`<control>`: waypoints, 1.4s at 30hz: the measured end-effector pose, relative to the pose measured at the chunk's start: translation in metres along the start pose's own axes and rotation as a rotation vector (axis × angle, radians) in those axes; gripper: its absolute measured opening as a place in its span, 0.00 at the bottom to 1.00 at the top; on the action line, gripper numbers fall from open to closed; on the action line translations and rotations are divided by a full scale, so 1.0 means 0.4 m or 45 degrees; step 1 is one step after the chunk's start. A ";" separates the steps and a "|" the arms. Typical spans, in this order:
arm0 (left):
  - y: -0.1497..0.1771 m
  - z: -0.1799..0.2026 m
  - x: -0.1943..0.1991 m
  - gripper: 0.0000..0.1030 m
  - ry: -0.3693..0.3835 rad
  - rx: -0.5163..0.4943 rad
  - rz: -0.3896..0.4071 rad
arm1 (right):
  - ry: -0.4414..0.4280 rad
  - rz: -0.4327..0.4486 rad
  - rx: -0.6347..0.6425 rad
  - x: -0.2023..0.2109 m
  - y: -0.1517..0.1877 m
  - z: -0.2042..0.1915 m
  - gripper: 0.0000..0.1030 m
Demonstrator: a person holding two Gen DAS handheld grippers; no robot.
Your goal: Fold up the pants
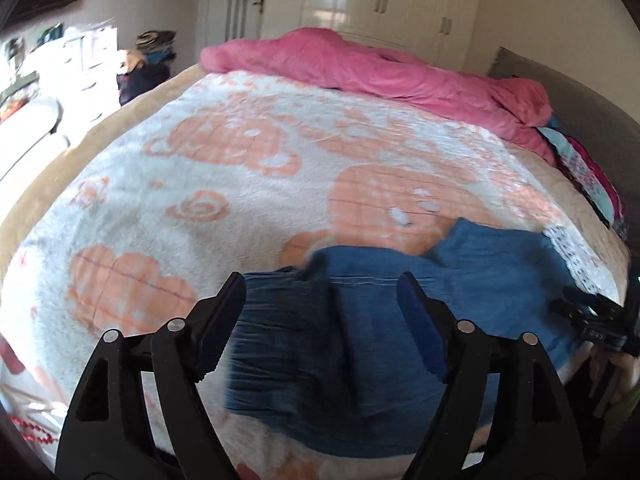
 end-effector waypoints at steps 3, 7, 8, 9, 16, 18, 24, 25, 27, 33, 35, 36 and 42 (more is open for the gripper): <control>-0.002 0.105 -0.013 0.70 0.096 -0.098 -0.015 | 0.008 0.055 -0.035 0.023 -0.012 0.014 0.78; 0.019 0.244 -0.063 0.70 0.242 -0.210 -0.085 | 0.024 0.072 -0.064 0.032 -0.016 0.029 0.78; 0.029 0.281 -0.080 0.70 0.271 -0.249 -0.104 | 0.038 0.059 -0.071 0.027 -0.014 0.035 0.78; 0.041 0.309 -0.100 0.70 0.282 -0.287 -0.134 | 0.053 0.045 -0.078 0.022 -0.012 0.041 0.78; 0.102 0.309 -0.220 0.75 0.187 -0.343 -0.265 | 0.056 -0.001 -0.111 0.004 -0.001 0.055 0.78; 0.110 0.292 -0.233 0.77 0.216 -0.315 -0.271 | 0.068 -0.009 -0.103 -0.001 0.000 0.054 0.78; 0.114 0.297 -0.236 0.81 0.210 -0.322 -0.249 | 0.086 -0.029 -0.065 -0.017 0.004 0.045 0.85; 0.114 0.297 -0.234 0.81 0.210 -0.321 -0.248 | 0.092 -0.028 -0.057 -0.017 0.004 0.043 0.85; 0.113 0.295 -0.227 0.82 0.209 -0.317 -0.257 | 0.090 -0.020 -0.056 -0.014 0.002 0.043 0.85; 0.107 0.307 -0.202 0.86 0.219 -0.302 -0.283 | 0.051 0.100 -0.071 0.035 -0.021 0.038 0.85; 0.101 0.314 -0.189 0.87 0.232 -0.297 -0.279 | 0.054 0.144 -0.078 0.054 -0.029 0.040 0.89; 0.096 0.317 -0.183 0.87 0.232 -0.301 -0.272 | 0.062 0.153 -0.082 0.060 -0.031 0.042 0.92; 0.064 0.349 -0.142 0.89 0.236 -0.328 -0.226 | 0.094 0.178 -0.083 0.105 -0.029 0.045 0.93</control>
Point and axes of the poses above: each gripper's, at about its wrist camera, not at the fingertips, and x roughly against the way its jaws point, z to its right, y to its underside, the point moved 8 cm from there along -x, roughly the way its jaws point, and after that the axes turned 5 degrees about -x, right-handed, at the moved point
